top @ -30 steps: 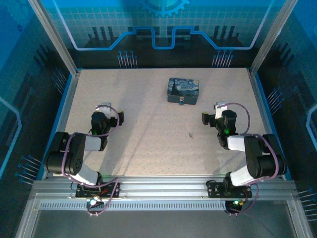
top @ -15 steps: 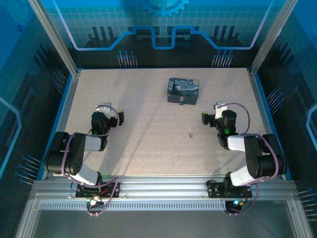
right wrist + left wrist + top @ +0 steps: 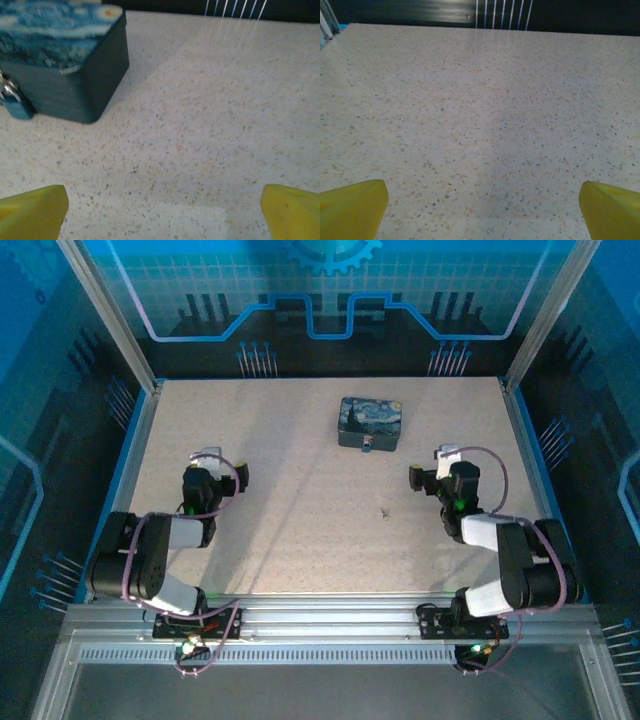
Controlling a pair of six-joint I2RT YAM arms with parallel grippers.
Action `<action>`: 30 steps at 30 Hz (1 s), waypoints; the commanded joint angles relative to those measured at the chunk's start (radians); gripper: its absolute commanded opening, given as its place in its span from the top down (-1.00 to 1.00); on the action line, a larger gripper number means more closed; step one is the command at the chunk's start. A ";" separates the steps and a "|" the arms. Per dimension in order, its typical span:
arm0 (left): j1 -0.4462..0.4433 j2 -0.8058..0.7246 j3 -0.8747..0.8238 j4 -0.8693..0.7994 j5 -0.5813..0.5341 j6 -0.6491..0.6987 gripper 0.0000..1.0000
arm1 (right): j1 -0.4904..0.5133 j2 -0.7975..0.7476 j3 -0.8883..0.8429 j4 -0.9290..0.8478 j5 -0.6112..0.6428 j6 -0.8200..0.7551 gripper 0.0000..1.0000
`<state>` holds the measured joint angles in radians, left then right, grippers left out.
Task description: Unlock a padlock with a key
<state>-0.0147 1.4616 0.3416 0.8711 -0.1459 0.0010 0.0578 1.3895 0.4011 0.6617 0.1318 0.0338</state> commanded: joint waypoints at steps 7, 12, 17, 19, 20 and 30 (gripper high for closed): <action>-0.021 -0.268 0.185 -0.440 -0.015 -0.187 -0.98 | -0.032 -0.182 0.168 -0.352 -0.113 0.128 -0.99; -0.029 -0.185 0.359 -0.596 0.145 -0.429 -0.98 | -0.048 -0.131 0.276 -0.446 -0.278 0.231 -1.00; -0.086 -0.008 0.533 -0.655 0.266 -0.561 -0.98 | -0.065 0.005 0.403 -0.482 -0.421 0.325 -1.00; -0.117 0.061 0.606 -0.665 0.299 -0.574 -0.98 | -0.072 0.069 0.450 -0.490 -0.456 0.363 -1.00; -0.135 0.098 0.646 -0.677 0.309 -0.578 -0.98 | -0.076 0.103 0.472 -0.499 -0.467 0.383 -1.00; -0.265 0.433 0.982 -0.736 0.392 -0.570 -0.98 | -0.082 0.393 0.680 -0.461 -0.540 0.497 -1.00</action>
<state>-0.2565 1.8343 1.2476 0.1741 0.1848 -0.5518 -0.0105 1.7264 1.0252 0.1993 -0.3557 0.4740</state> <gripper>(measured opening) 0.989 0.999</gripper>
